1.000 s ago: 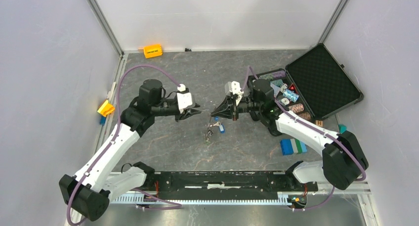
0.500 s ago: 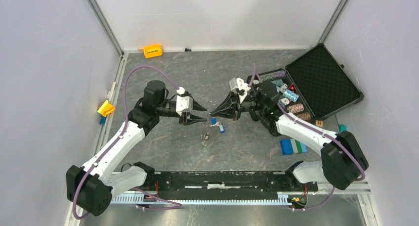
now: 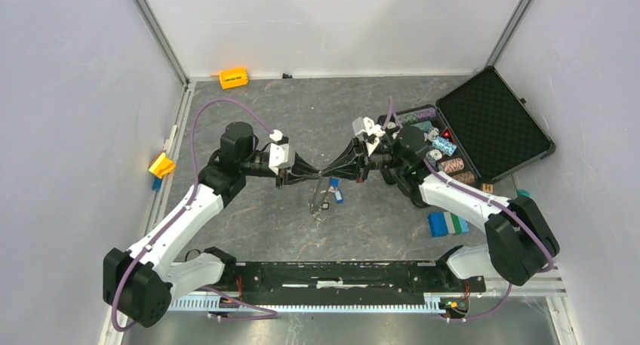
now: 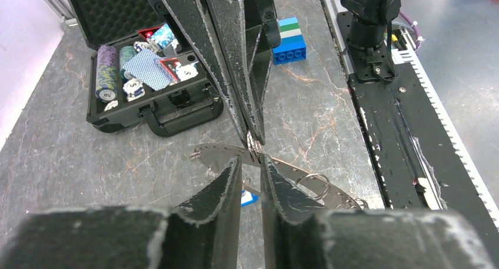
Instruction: Put the keys on the keyring
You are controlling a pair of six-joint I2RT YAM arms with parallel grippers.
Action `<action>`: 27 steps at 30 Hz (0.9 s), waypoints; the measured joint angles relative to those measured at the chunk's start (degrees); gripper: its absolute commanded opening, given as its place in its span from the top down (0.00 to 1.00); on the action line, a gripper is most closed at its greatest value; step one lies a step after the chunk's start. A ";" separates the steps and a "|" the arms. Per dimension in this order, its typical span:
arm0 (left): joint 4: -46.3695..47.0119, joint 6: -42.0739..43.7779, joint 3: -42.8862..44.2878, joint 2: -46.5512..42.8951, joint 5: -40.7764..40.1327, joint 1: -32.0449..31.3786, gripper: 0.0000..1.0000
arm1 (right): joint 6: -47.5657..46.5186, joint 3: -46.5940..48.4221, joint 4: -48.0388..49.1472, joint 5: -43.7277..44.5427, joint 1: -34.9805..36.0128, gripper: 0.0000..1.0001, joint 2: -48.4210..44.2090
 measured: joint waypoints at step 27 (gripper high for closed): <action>-21.03 6.51 9.51 1.84 -16.70 -5.84 0.98 | -32.48 5.57 -33.18 10.34 2.89 0.60 -1.33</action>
